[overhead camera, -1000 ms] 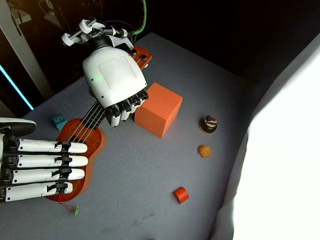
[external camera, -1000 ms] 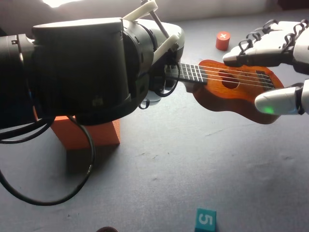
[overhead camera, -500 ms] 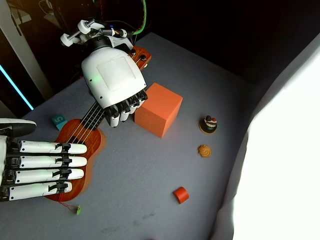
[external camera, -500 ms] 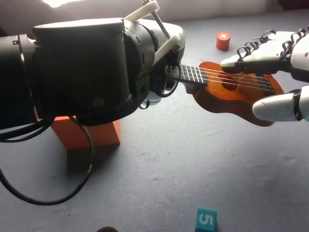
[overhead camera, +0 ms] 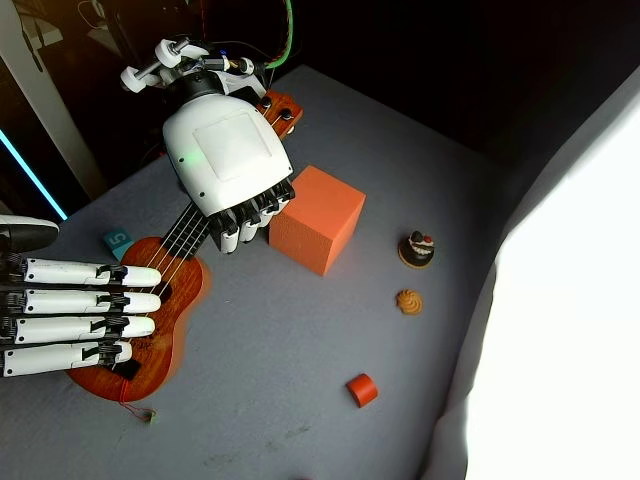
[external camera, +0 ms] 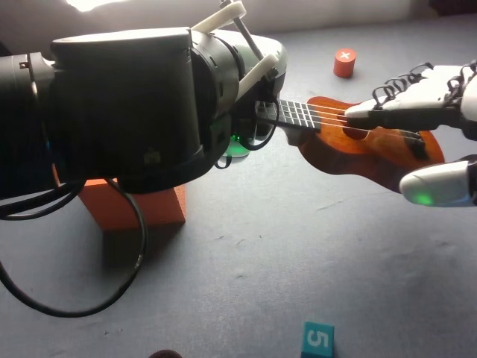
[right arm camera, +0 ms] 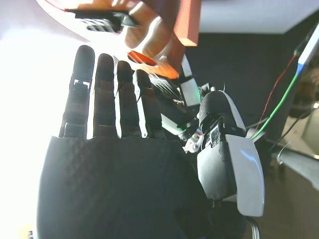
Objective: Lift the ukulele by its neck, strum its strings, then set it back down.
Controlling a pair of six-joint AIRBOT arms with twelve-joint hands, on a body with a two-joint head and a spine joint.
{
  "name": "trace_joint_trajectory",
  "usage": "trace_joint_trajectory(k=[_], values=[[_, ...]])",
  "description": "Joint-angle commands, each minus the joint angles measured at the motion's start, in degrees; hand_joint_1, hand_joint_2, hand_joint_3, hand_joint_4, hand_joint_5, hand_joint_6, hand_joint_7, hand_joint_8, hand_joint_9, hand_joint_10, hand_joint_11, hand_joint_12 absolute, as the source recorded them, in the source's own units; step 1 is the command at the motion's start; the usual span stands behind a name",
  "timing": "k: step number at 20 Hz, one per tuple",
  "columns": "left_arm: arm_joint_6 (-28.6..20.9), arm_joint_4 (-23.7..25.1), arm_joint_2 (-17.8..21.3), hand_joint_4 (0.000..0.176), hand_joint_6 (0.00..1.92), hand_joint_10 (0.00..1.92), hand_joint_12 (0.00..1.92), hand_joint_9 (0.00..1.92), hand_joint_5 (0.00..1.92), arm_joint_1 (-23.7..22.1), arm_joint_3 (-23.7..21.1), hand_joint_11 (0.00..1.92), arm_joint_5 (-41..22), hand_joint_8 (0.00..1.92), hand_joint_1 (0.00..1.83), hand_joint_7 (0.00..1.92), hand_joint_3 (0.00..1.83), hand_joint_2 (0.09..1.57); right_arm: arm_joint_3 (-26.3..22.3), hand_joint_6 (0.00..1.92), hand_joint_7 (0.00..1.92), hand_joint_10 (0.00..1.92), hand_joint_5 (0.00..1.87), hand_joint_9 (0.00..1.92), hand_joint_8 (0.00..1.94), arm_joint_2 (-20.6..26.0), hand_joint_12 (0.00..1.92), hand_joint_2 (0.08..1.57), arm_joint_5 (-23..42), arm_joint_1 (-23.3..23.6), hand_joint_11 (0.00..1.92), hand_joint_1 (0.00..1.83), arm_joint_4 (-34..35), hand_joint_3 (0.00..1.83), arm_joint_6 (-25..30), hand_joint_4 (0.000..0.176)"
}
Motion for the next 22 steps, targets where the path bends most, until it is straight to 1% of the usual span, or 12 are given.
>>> trace_joint_trajectory(k=[1,2,3,6,9,11,14,16,17,20,21,22], values=[[0.1,4.7,-0.1,0.000,1.92,1.92,1.92,1.40,1.28,-1.1,-0.1,1.46,-0.6,1.92,1.62,1.31,0.00,1.18,-0.4,0.00,0.19,0.28,0.18,0.15,0.00,0.6,1.05,1.28,4.9,0.5,0.00,0.11,0.3,0.00,2.3,0.000],[0.1,4.7,-0.1,0.000,1.92,1.92,1.92,1.40,1.28,-1.1,-0.1,1.45,-0.6,1.92,1.60,1.31,0.00,1.18,-1.2,0.00,0.19,0.28,0.18,0.14,0.00,1.7,1.04,1.27,4.9,0.8,0.00,0.12,-2.1,0.00,6.0,0.000],[0.1,4.7,-0.1,0.000,1.92,1.92,1.92,1.40,1.29,-1.1,-0.1,1.45,-0.6,1.92,1.58,1.31,0.00,1.18,-1.9,0.01,0.22,0.29,0.20,0.17,0.01,2.5,1.11,1.26,4.9,1.2,0.00,0.16,-3.9,0.00,7.9,0.000],[0.1,4.7,-0.1,0.000,1.92,1.92,1.92,1.41,1.28,-1.1,-0.2,1.46,-0.6,1.92,1.56,1.30,0.00,1.18,-3.6,0.00,0.19,0.28,0.18,0.15,0.00,5.2,1.12,1.27,5.2,4.0,0.00,0.10,-9.3,0.00,12.8,0.000],[0.1,4.7,-0.1,0.000,1.92,1.92,1.92,1.39,1.25,-1.1,-0.3,1.46,-0.6,1.92,1.56,1.28,0.00,1.18,-3.8,0.00,0.19,0.29,0.19,0.14,0.00,7.0,1.09,1.27,4.3,7.2,0.00,0.15,-10.2,0.00,14.4,0.000],[0.1,4.7,-0.1,0.000,1.92,1.92,1.92,1.40,1.27,-1.1,-0.3,1.46,-0.6,1.92,1.59,1.30,0.00,1.18,-3.8,0.00,0.21,0.30,0.19,0.16,0.00,8.4,1.14,1.27,2.8,8.8,0.00,0.11,-10.6,0.00,14.8,0.000],[-0.3,4.8,-0.1,0.000,1.92,1.92,1.92,1.37,1.25,-1.0,-0.4,1.43,-0.2,1.92,1.58,1.27,0.00,1.19,-3.8,0.00,0.21,0.30,0.19,0.16,0.00,10.5,1.09,1.27,-0.6,9.8,0.00,0.13,-11.3,0.00,14.7,0.000],[-3.4,6.9,-0.1,0.000,1.92,1.92,1.92,1.37,1.26,-0.5,-0.7,1.43,1.2,1.92,1.60,1.27,0.00,1.18,-3.8,0.00,0.16,0.29,0.14,0.11,0.01,11.9,0.98,1.29,-4.5,10.4,0.00,0.07,-11.5,0.00,12.6,0.000],[-4.2,7.6,-0.1,0.000,1.92,1.92,1.92,1.37,1.25,-0.3,-0.9,1.43,2.0,1.92,1.60,1.26,0.00,1.18,-3.8,0.02,0.18,0.29,0.17,0.14,0.01,12.4,1.07,1.28,-5.5,10.5,0.00,0.10,-11.5,0.00,11.3,0.000],[-6.6,9.2,0.0,0.000,1.92,1.92,1.92,1.38,1.25,0.5,-1.6,1.45,4.7,1.92,1.58,1.26,0.00,1.18,-3.8,0.03,0.22,0.30,0.20,0.16,0.02,15.0,1.09,1.27,-8.0,11.4,0.00,0.12,-10.7,0.00,10.7,0.000],[-8.2,10.2,0.0,0.000,1.92,1.92,1.92,1.38,1.25,0.8,-2.0,1.46,6.1,1.92,1.58,1.26,0.00,1.18,-3.8,0.03,0.23,0.29,0.20,0.16,0.01,16.1,1.11,1.27,-8.2,11.5,0.00,0.11,-7.8,0.00,8.8,0.000],[-9.2,10.8,0.0,0.000,1.92,1.92,1.92,1.38,1.24,1.2,-2.4,1.45,7.5,1.92,1.57,1.27,0.00,1.19,-3.8,0.02,0.22,0.29,0.19,0.16,0.01,17.1,1.10,1.28,-8.2,11.5,0.00,0.11,-3.3,0.00,4.3,0.000]])
